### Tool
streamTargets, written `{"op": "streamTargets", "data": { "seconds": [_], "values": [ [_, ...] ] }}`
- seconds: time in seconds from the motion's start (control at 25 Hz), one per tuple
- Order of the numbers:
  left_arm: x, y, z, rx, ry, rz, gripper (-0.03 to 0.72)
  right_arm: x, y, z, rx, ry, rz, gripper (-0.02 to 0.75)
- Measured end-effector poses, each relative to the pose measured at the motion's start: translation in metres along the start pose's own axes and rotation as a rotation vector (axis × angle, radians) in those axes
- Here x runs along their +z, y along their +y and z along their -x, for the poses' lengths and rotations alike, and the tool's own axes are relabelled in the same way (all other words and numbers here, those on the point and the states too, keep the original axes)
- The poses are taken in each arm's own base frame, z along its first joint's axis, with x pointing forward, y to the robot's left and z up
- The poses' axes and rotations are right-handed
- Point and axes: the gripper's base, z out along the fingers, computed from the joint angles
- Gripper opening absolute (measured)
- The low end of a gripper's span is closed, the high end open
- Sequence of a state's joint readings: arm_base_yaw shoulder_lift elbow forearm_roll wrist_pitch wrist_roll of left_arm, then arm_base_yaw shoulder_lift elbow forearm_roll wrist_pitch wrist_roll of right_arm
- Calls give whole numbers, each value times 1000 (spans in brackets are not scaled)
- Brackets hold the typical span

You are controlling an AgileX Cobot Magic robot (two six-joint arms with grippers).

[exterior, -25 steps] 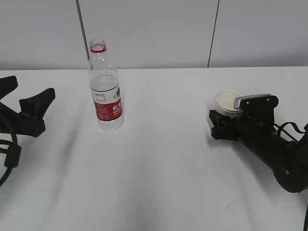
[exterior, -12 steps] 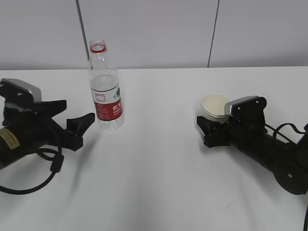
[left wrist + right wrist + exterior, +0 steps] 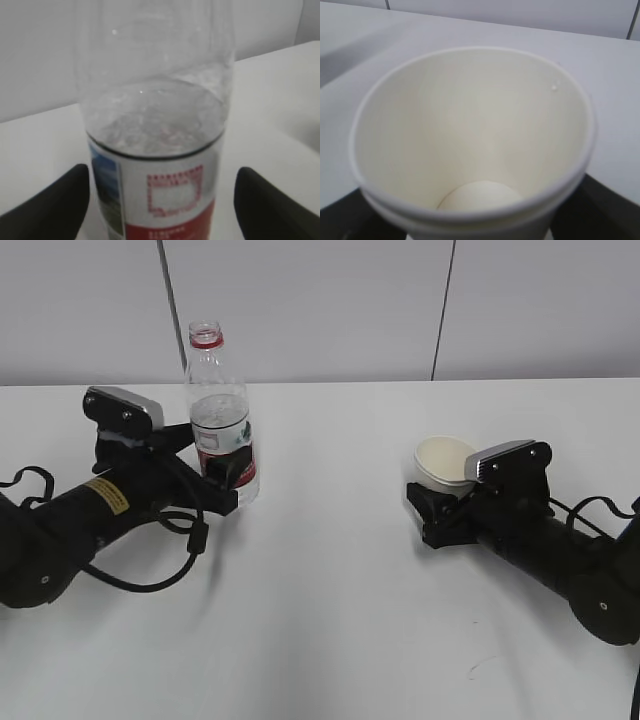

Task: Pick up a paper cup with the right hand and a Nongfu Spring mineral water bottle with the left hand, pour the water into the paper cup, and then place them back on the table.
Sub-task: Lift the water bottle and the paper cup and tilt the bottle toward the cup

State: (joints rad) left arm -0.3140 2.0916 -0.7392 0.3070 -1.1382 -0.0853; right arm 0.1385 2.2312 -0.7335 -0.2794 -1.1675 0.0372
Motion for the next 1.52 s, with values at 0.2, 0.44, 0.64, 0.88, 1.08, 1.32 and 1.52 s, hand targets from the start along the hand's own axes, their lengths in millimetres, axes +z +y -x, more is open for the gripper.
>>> {"op": "streamTargets", "data": {
  "seconds": [0.2,0.44,0.64,0.88,1.08,1.32,1.52],
  "values": [
    [19,5,3,-7,-42,29,545,0,1,0,-4,0,10,535],
    [34,8,-1,-8,-61,32,540,0,1,0,-5,-2,12,532],
    [35,8,0,-8,-64,34,435,0,2,0,-8,-2,19,531],
    [35,8,0,-10,-64,34,367,-1,12,-1,-54,3,132,531],
    [35,9,0,1,-65,42,365,0,23,0,-58,6,267,531],
    [32,13,8,161,-47,101,364,9,34,7,-33,4,442,531],
    [28,15,23,245,-42,118,364,20,45,18,-20,-1,555,531]
  ]
}}
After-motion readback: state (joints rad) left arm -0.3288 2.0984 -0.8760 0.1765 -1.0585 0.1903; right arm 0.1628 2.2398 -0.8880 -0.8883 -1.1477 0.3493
